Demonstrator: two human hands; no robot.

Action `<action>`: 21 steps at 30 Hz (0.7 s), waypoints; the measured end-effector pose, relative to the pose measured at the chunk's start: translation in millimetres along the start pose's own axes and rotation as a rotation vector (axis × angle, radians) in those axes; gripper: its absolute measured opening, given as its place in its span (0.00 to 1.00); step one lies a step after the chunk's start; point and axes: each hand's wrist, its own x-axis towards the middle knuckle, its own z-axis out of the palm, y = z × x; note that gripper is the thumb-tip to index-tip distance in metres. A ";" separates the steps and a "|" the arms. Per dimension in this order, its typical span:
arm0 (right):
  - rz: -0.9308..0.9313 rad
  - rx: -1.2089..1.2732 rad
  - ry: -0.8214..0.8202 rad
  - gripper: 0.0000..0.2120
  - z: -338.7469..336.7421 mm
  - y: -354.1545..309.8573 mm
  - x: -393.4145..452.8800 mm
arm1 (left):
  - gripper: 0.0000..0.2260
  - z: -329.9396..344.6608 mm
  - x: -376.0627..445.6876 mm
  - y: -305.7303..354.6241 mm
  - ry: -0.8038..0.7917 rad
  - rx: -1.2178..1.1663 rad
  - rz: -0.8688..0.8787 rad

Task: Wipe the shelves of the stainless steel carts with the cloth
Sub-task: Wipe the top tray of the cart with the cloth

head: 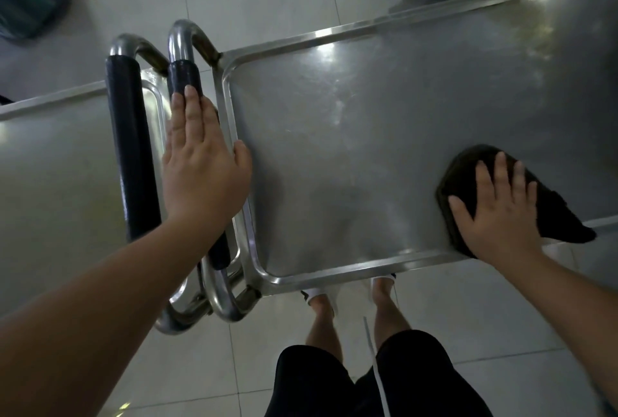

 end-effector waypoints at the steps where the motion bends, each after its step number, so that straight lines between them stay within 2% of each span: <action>1: 0.073 0.035 0.021 0.38 4.0 -23.7 4.2 | 0.34 0.3 0.3 -0.1 0.005 -0.001 0.003; 3: 0.150 0.082 0.038 0.39 8.3 -76.2 6.0 | 0.34 0.6 0.1 0.2 0.013 -0.008 0.005; 5: 0.073 0.068 0.031 0.39 12.8 -131.2 -3.9 | 0.33 0.5 -0.4 0.5 0.020 -0.024 0.003; 9: -0.300 0.125 0.028 0.37 23.7 -247.6 -43.2 | 0.32 -0.1 -0.5 1.4 0.026 -0.061 0.003; 13: -0.725 0.104 -0.138 0.34 19.9 -336.0 -66.1 | 0.32 -0.5 -0.1 -0.2 0.032 -0.071 0.008; 15: -0.877 0.059 -0.175 0.34 17.0 -347.9 -56.5 | 0.32 -0.4 -0.6 -0.3 0.033 -0.074 0.007; 17: -0.961 0.068 -0.143 0.32 15.0 -339.4 -45.1 | 0.32 -0.5 -0.7 0.7 0.026 -0.077 0.009; 19: -0.940 0.102 -0.097 0.29 14.9 -317.1 -34.2 | 0.32 -1.1 -0.5 0.6 0.013 -0.082 0.013; 21: -0.809 0.112 -0.040 0.30 13.3 -283.7 -19.7 | 0.32 -2.2 -0.7 -1.1 0.000 -0.090 0.023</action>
